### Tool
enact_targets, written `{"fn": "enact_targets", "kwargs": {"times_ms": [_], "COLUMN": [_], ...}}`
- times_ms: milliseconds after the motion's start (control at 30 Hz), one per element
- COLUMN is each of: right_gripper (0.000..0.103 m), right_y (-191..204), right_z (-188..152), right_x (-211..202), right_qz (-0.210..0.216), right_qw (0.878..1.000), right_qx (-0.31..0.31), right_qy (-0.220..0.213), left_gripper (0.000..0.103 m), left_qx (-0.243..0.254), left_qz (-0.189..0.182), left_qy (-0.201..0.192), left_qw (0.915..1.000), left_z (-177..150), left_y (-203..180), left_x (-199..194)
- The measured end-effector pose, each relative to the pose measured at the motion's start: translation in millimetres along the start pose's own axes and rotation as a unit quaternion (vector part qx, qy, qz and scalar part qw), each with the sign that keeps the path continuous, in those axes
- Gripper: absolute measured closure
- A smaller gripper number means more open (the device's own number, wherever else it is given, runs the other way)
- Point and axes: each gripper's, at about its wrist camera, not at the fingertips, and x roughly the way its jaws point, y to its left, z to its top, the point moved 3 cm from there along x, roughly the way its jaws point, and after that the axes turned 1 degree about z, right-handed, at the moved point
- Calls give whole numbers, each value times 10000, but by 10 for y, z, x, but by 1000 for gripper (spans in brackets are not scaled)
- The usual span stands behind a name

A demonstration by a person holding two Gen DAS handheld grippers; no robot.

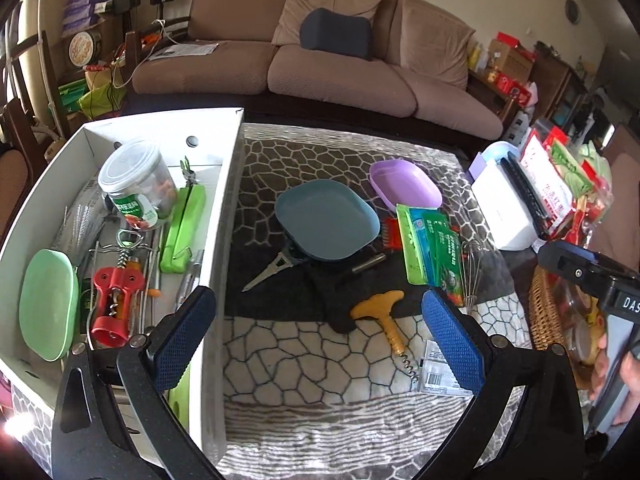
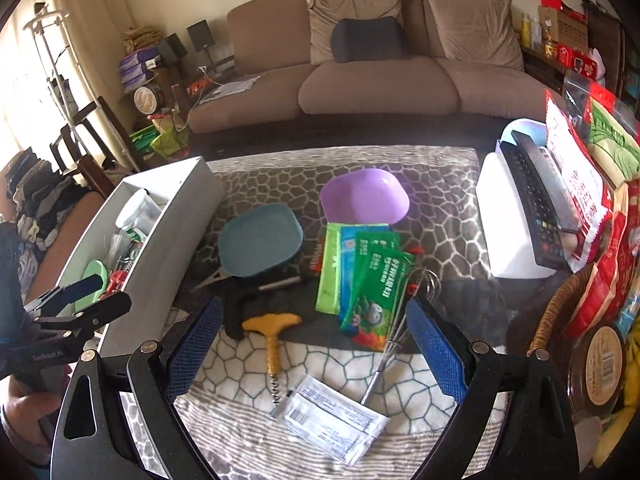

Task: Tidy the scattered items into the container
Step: 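Release the tub and green plate into the white box with both grippers, then grasp the teal plate rim with the left gripper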

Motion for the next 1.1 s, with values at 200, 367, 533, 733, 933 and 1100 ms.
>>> {"fn": "enact_targets", "kwargs": {"times_ms": [200, 367, 533, 733, 933, 1100], "right_gripper": [93, 82, 9, 21, 92, 79], "right_y": [-242, -371, -456, -471, -436, -398], "right_z": [-147, -163, -103, -16, 49, 151], "right_x": [173, 334, 416, 599, 904, 1153], "right_qz": [-370, -349, -333, -319, -186, -102], "right_qw": [9992, 9994, 9992, 9993, 9998, 9997], "right_qx": [-129, 10, 170, 73, -50, -74], "right_qy": [25, 43, -164, -178, 91, 195], "left_gripper": [98, 79, 12, 43, 92, 31], "left_qx": [66, 240, 76, 138, 271, -28], "left_qz": [196, 285, 346, 373, 454, 537], "left_qy": [240, 317, 85, 233, 491, 353], "left_qw": [9995, 9988, 9993, 9989, 9974, 9979], "left_z": [-52, -66, 29, 137, 148, 212], "left_y": [-225, -345, -309, -267, -278, -151], "left_x": [377, 561, 623, 880, 1196, 1354]}}
